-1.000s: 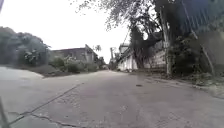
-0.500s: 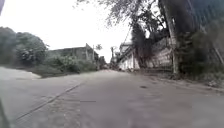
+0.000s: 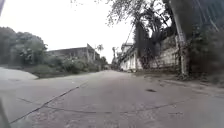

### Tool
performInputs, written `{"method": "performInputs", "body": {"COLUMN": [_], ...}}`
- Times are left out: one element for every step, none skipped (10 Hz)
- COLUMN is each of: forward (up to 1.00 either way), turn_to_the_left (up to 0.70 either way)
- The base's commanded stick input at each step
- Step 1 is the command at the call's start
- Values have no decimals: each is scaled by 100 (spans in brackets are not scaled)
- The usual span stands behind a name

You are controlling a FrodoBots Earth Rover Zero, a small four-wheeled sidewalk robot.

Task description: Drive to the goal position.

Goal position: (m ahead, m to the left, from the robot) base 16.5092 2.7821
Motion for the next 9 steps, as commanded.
{"method": "performInputs", "body": {"forward": [85,85,85,85,85,85,85,85,85], "turn_to_the_left": [-18,-31,-5,-2,0,0,0,0,0]}}
